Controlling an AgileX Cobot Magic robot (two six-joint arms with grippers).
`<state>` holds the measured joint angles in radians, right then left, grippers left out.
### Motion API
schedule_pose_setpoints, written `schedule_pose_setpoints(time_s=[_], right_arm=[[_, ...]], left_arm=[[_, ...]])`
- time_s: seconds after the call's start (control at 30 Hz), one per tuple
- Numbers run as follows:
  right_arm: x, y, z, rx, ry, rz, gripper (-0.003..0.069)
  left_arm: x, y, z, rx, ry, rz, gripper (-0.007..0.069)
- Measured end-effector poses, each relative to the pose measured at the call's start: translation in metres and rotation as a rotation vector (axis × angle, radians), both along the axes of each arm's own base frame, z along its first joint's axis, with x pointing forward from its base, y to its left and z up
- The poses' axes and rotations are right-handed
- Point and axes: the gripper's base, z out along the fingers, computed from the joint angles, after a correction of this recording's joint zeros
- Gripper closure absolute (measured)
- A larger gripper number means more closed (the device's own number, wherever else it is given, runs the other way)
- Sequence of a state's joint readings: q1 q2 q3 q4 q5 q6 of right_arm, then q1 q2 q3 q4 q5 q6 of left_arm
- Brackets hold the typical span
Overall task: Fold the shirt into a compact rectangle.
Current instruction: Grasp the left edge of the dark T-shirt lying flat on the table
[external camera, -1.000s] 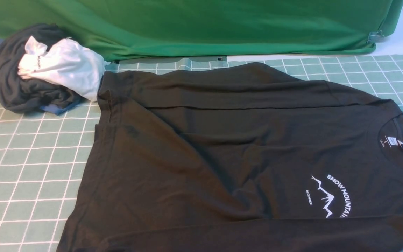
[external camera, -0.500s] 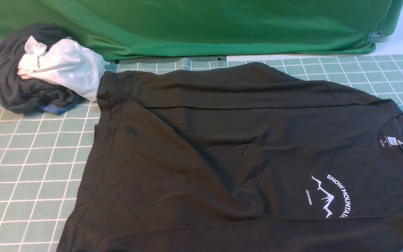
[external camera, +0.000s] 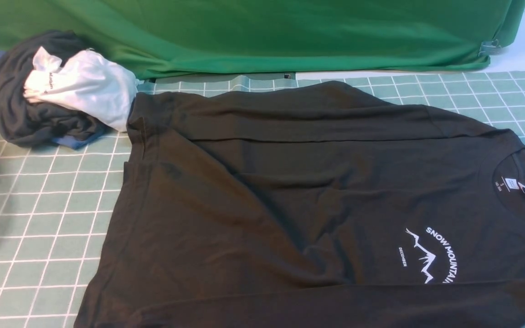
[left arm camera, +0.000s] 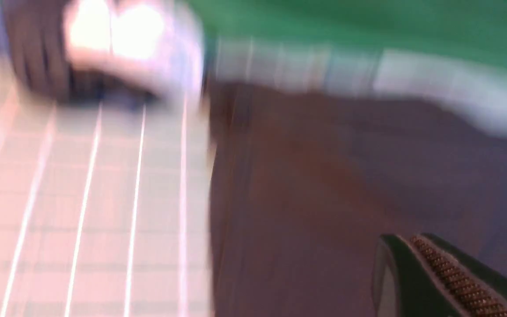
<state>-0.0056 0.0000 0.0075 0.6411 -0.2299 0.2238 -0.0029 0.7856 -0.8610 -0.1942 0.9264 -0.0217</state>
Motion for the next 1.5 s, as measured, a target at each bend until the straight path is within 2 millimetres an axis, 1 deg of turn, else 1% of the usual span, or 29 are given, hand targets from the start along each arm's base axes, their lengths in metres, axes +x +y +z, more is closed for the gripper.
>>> schedule_pose_setpoints(time_s=[0.03,0.1,0.13,0.17,0.2,0.27,0.33,0.4,0.43,0.47,0.57,0.6,0.7,0.73,0.77,0.8,0.83,0.87,0.9,0.93,0.97,1.0,1.03,1.13,1.23,1.3,1.37,1.47,1.5], right_arm=[[0.000,0.002,0.003,-0.017,0.016,0.026,0.0437],[-0.004,0.009,0.019,-0.115,0.050,0.093,0.0504],[-0.009,0.014,0.037,-0.210,0.066,0.137,0.0561],[-0.010,0.016,0.046,-0.271,0.079,0.152,0.0595],[-0.013,0.018,0.063,-0.354,0.104,0.182,0.0622],[-0.014,0.022,0.087,-0.451,0.146,0.228,0.0645],[-0.008,0.026,0.109,-0.549,0.226,0.291,0.0654],[0.003,0.030,0.120,-0.620,0.313,0.351,0.0654],[0.012,0.034,0.125,-0.670,0.393,0.411,0.0654],[0.015,0.036,0.128,-0.694,0.414,0.431,0.0654],[0.031,0.042,0.125,-0.741,0.525,0.518,0.0654],[0.033,0.042,0.124,-0.743,0.537,0.528,0.0654],[0.045,0.047,0.116,-0.751,0.614,0.590,0.0654],[0.045,0.047,0.115,-0.754,0.614,0.593,0.0654],[0.047,0.048,0.114,-0.763,0.622,0.602,0.0654],[0.047,0.048,0.114,-0.764,0.623,0.604,0.0654],[0.047,0.048,0.114,-0.765,0.622,0.605,0.0654],[0.047,0.048,0.114,-0.766,0.622,0.606,0.0655],[0.047,0.048,0.114,-0.769,0.621,0.607,0.0655],[0.047,0.048,0.114,-0.768,0.621,0.607,0.0655],[0.047,0.048,0.114,-0.768,0.621,0.607,0.0655],[0.047,0.048,0.114,-0.771,0.620,0.607,0.0655],[0.047,0.048,0.114,-0.773,0.619,0.608,0.0655],[0.047,0.048,0.114,-0.774,0.618,0.609,0.0655],[0.047,0.048,0.114,-0.774,0.618,0.609,0.0655],[0.047,0.048,0.114,-0.774,0.618,0.609,0.0655],[0.047,0.048,0.114,-0.774,0.619,0.609,0.0655],[0.047,0.048,0.114,-0.774,0.619,0.609,0.0652],[0.047,0.048,0.114,-0.774,0.619,0.609,0.0650]], left_arm=[[0.009,-0.001,-0.012,0.008,0.090,-0.023,0.0608],[0.022,-0.002,-0.039,0.011,0.240,-0.054,0.0613],[0.029,-0.003,-0.058,0.009,0.330,-0.066,0.0617],[0.030,-0.004,-0.068,0.012,0.373,-0.077,0.0620],[0.033,-0.007,-0.082,0.017,0.429,-0.098,0.0622],[0.033,-0.012,-0.101,0.045,0.496,-0.134,0.0622],[0.031,-0.021,-0.120,0.080,0.564,-0.173,0.0622],[0.031,-0.028,-0.132,0.117,0.605,-0.203,0.0622],[0.032,-0.032,-0.137,0.150,0.613,-0.226,0.0622],[0.033,-0.034,-0.139,0.158,0.616,-0.235,0.0622],[0.040,-0.041,-0.148,0.186,0.614,-0.264,0.0616],[0.041,-0.042,-0.148,0.188,0.610,-0.266,0.0613],[0.049,-0.043,-0.159,0.221,0.615,-0.277,0.0554],[0.049,-0.043,-0.159,0.221,0.615,-0.277,0.0554],[0.051,-0.043,-0.163,0.242,0.629,-0.283,0.0492],[0.052,-0.042,-0.165,0.252,0.632,-0.286,0.0454],[0.053,-0.042,-0.165,0.254,0.632,-0.287,0.0445],[0.055,-0.042,-0.167,0.262,0.629,-0.290,0.0377],[0.056,-0.042,-0.168,0.266,0.621,-0.294,0.0333],[0.058,-0.043,-0.170,0.267,0.613,-0.296,0.0298],[0.058,-0.043,-0.170,0.267,0.613,-0.297,0.0289],[0.060,-0.044,-0.172,0.263,0.605,-0.299,0.0227],[0.062,-0.045,-0.175,0.253,0.612,-0.296,0.0181],[0.063,-0.047,-0.182,0.230,0.649,-0.292,0.0132],[0.064,-0.049,-0.190,0.224,0.690,-0.288,0.0118],[0.065,-0.049,-0.193,0.220,0.707,-0.286,0.0132],[0.064,-0.049,-0.194,0.214,0.717,-0.284,0.0165],[0.061,-0.049,-0.193,0.207,0.749,-0.283,0.0287],[0.059,-0.049,-0.193,0.207,0.761,-0.285,0.0347]])
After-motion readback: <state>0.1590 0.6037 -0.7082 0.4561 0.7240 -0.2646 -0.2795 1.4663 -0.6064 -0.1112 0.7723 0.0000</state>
